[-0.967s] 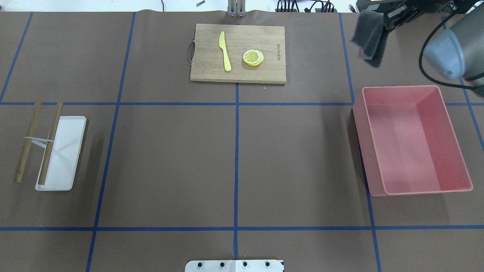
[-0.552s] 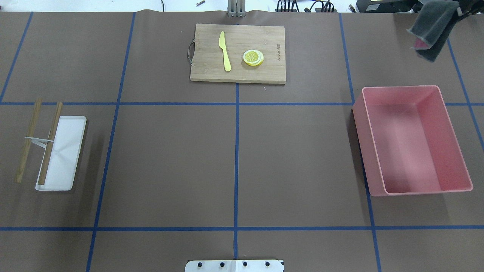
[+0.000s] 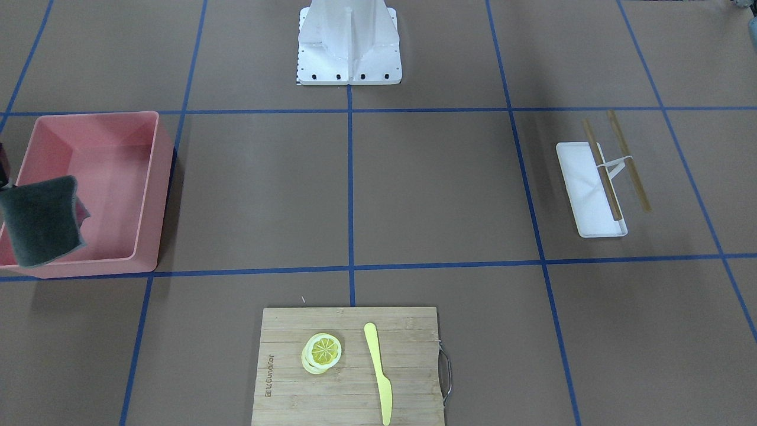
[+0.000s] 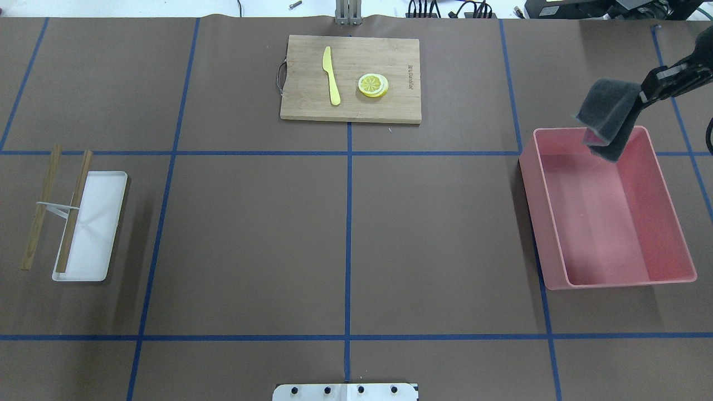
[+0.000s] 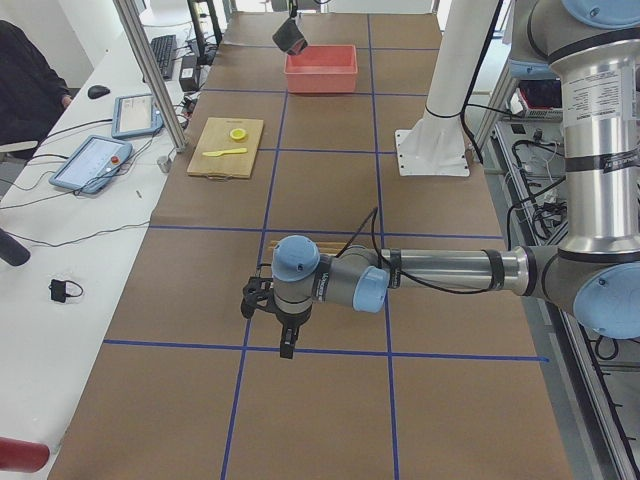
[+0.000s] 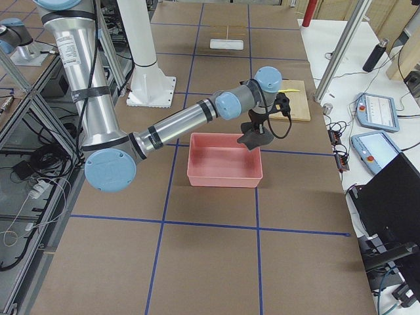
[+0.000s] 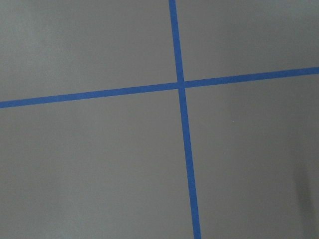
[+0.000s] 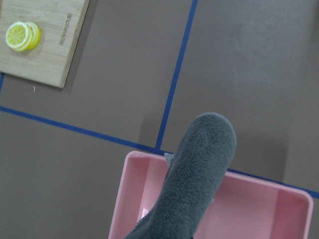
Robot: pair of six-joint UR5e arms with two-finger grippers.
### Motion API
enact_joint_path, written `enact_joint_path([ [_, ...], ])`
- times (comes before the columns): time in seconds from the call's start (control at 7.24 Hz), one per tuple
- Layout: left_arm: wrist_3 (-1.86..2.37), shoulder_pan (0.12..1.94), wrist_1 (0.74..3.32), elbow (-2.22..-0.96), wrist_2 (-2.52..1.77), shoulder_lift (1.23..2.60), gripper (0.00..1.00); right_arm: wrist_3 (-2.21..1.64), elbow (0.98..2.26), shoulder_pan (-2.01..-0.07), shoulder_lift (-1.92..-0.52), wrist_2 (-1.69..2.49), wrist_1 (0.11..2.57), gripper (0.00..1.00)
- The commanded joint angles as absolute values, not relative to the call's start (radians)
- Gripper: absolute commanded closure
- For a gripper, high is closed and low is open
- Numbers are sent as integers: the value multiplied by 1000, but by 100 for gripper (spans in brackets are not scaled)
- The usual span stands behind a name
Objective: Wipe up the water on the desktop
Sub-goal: 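Lower the cloth into the pink bin and open the right gripper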
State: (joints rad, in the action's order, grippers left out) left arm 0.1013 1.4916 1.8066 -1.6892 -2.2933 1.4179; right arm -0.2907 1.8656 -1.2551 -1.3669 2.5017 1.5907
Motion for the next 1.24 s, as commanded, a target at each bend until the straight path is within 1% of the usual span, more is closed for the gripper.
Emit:
enact_joint_path([
  [0.0, 101, 1493, 1807, -1681, -2293, 1419, 1, -291, 1921, -1188, -1439, 2456, 1592, 100],
  [0.14, 101, 1493, 1807, -1681, -2293, 1419, 1, -290, 1919, -1174, -1442, 2444, 1592, 100],
  [0.28, 101, 1493, 1806, -1681, -2292, 1420, 1, -290, 1913, -1158, -1439, 2442, 1592, 33],
  [0.41, 101, 1493, 1807, -1672, -2292, 1425, 1, -288, 1914, -1157, -1446, 2433, 1577, 0],
  [0.83, 101, 1493, 1805, -1669, -2293, 1433, 1, -304, 1913, -1169, -1447, 2387, 1577, 0],
  [0.97, 101, 1494, 1805, -1672, -2293, 1433, 1, -292, 1910, -1183, -1475, 2382, 1575, 0],
  [1.1, 101, 1494, 1805, -1672, -2295, 1434, 1, -290, 1878, -1196, -1479, 2326, 1575, 0],
])
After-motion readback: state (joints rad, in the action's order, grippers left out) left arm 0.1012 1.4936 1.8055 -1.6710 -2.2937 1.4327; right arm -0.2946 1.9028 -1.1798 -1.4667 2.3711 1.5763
